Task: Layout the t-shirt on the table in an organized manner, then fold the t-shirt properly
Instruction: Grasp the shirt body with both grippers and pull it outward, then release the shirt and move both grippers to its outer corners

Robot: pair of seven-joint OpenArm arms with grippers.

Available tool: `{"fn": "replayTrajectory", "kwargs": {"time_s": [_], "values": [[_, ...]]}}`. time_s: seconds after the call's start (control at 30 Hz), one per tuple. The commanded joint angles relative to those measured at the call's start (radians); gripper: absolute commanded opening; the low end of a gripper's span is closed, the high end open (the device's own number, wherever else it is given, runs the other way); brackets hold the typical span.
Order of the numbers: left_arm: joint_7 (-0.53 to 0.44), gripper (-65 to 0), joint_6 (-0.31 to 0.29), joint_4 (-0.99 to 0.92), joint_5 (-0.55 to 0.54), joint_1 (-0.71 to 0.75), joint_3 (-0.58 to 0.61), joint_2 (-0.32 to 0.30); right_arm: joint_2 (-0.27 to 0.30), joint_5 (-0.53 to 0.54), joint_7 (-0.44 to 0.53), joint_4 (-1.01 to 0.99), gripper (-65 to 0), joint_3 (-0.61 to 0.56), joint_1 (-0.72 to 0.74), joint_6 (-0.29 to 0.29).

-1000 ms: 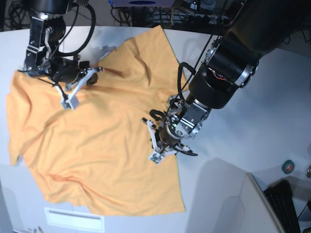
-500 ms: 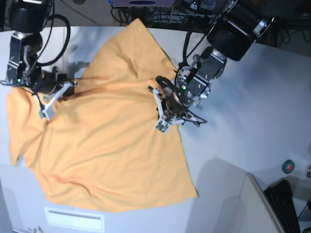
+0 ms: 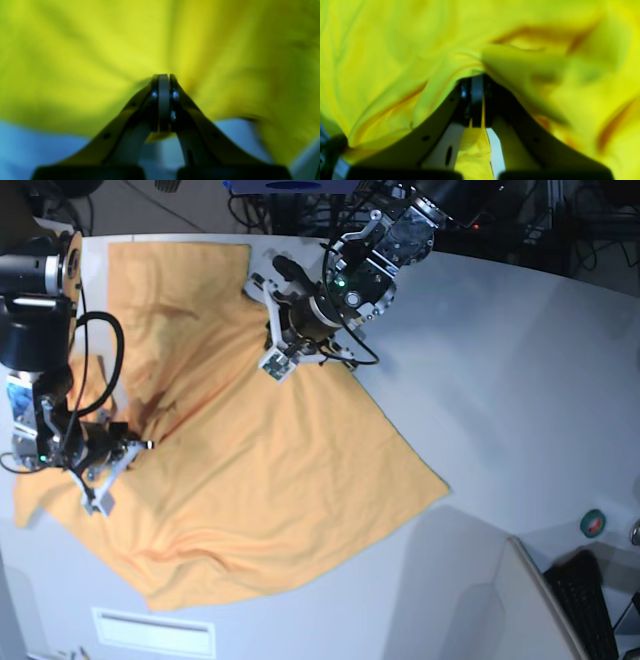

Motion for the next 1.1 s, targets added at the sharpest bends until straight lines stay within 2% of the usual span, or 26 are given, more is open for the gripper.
{"fn": "replayTrajectory", "kwargs": {"time_s": [0.0, 0.1, 0.23, 0.33, 0.4, 0.53, 0.63, 0.7, 0.87, 1.07], "values": [[-0.027, -65.0, 0.016, 0.044, 0.004, -0.034, -0.036, -0.005, 0.028, 0.012, 0.011, 0.015, -65.0, -0.015, 0.032, 0.007], [-0.026, -65.0, 0.016, 0.011, 0.006, -0.097, -0.176, -0.007, 0.056, 0.015, -0.044, 0.092, -65.0, -0.015, 0.015, 0.007], [-0.035, -65.0, 0.014, -0.165, 0.007, -0.240, -0.302, -0.036, 0.061, 0.015, -0.184, 0.414, -65.0, 0.102, -0.159, 0.007], [-0.061, -65.0, 0.014, -0.305, 0.007, -0.347, -0.309, -0.048, 0.010, 0.015, -0.253, 0.671, -65.0, 0.141, -0.319, 0.007], [-0.118, -65.0, 0.014, -0.395, 0.007, -0.405, -0.302, -0.062, -0.030, 0.015, -0.297, 0.817, -65.0, 0.145, -0.426, 0.007], [-0.207, -65.0, 0.014, -0.578, 0.007, -0.496, -0.302, -0.064, -0.137, 0.015, -0.322, 0.963, -65.0, 0.140, -0.584, 0.007], [-0.211, -65.0, 0.014, -0.627, 0.007, -0.502, -0.300, -0.064, -0.182, 0.014, -0.317, 0.969, -65.0, 0.138, -0.650, 0.007], [-0.211, -65.0, 0.014, -0.625, 0.007, -0.477, -0.291, -0.070, -0.190, 0.012, -0.316, 0.915, -65.0, 0.138, -0.663, 0.007], [-0.213, -65.0, 0.014, -0.625, 0.006, -0.413, -0.251, -0.117, -0.151, 0.012, -0.225, 0.719, -65.0, 0.138, -0.601, 0.007], [-0.208, -65.0, 0.014, -0.440, 0.004, -0.238, -0.368, -0.186, -0.114, 0.012, -0.159, 0.483, -65.0, 0.138, -0.453, 0.007]]}}
